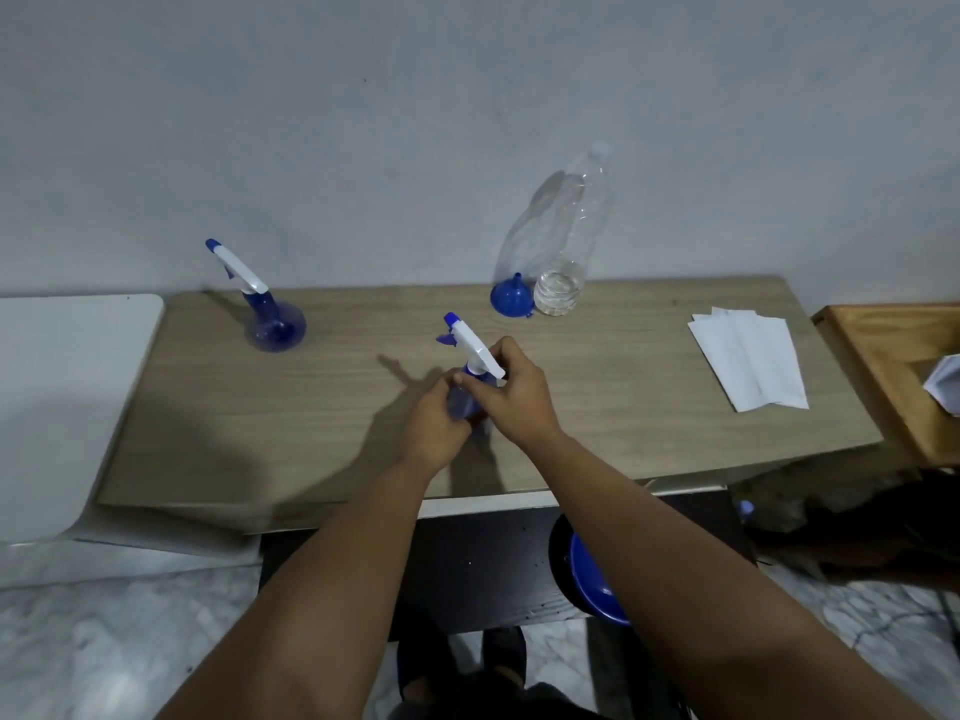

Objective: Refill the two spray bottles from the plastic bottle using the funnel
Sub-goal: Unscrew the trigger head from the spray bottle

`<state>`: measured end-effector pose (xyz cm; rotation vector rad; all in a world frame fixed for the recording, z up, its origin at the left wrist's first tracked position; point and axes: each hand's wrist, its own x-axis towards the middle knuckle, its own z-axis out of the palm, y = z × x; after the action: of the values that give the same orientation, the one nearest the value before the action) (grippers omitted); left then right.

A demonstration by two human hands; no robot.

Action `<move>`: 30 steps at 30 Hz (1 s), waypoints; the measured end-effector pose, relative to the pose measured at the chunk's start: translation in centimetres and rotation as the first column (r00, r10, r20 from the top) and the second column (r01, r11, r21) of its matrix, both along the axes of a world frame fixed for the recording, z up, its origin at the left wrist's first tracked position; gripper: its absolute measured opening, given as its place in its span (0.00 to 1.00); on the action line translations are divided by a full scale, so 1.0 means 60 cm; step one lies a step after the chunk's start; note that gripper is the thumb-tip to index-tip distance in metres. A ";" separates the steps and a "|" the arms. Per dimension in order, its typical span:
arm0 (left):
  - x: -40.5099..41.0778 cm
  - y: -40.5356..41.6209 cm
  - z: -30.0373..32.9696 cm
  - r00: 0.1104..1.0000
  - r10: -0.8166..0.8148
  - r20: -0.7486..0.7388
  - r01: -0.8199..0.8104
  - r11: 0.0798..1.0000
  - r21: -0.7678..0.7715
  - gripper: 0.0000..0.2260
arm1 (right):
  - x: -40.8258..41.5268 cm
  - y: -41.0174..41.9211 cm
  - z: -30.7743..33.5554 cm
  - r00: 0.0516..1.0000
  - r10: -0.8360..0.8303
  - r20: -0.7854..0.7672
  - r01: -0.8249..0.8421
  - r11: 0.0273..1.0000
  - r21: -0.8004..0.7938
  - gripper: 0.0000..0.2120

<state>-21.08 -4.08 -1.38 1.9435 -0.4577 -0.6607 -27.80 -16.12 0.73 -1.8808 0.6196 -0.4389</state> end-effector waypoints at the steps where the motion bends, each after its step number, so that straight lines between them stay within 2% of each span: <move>1: -0.001 0.001 0.001 1.000 -0.005 -0.001 0.005 1.000 -0.014 0.21 | -0.003 -0.002 -0.002 1.000 0.017 0.003 -0.017 1.000 0.010 0.15; 4: -0.003 0.004 0.002 0.999 -0.014 -0.032 0.013 0.998 -0.054 0.21 | -0.012 -0.008 0.002 0.996 0.086 0.007 -0.087 0.994 0.059 0.12; 8: -0.006 0.006 0.008 0.999 -0.039 -0.020 0.038 0.999 -0.024 0.18 | -0.018 -0.001 0.015 0.999 0.040 -0.031 -0.035 0.992 0.124 0.24; 11: -0.014 0.006 0.010 0.999 -0.035 0.009 0.035 0.999 -0.029 0.16 | -0.020 -0.006 0.014 0.999 0.034 -0.030 -0.029 0.990 0.141 0.14; 12: -0.016 0.006 0.009 0.999 -0.038 0.020 0.039 0.999 -0.018 0.15 | -0.020 -0.006 0.017 0.998 0.060 -0.033 -0.054 0.986 0.159 0.13; 15: -0.020 0.004 0.010 0.999 -0.036 0.020 0.036 0.999 0.016 0.14 | -0.026 -0.001 0.026 0.998 0.052 -0.028 -0.045 0.975 0.216 0.22; 18: -0.023 0.003 0.014 0.998 -0.060 0.028 0.059 0.997 0.051 0.20 | -0.030 -0.002 0.028 0.999 0.049 -0.019 -0.044 0.978 0.205 0.16; 22: -0.027 0.005 0.018 0.997 -0.057 0.044 0.052 0.994 0.092 0.19 | -0.035 -0.001 0.031 0.998 0.062 -0.028 -0.054 0.976 0.213 0.19; 25: -0.029 0.007 0.022 0.995 -0.080 0.054 0.075 0.993 0.090 0.19 | -0.039 -0.004 0.029 0.997 0.074 -0.017 -0.069 0.980 0.187 0.13; 28: -0.030 0.006 0.020 0.996 -0.085 0.043 0.079 0.991 0.111 0.17 | -0.045 -0.001 0.035 0.997 0.073 -0.036 -0.064 0.978 0.198 0.22; 30: -0.031 0.005 0.021 0.996 -0.081 0.030 0.076 0.988 0.134 0.18 | -0.046 -0.002 0.033 0.998 0.057 -0.032 -0.051 0.982 0.181 0.18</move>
<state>-22.93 -3.78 -0.13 2.0737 -0.5268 -0.7236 -30.55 -16.24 2.70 -1.7321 0.6105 -0.3031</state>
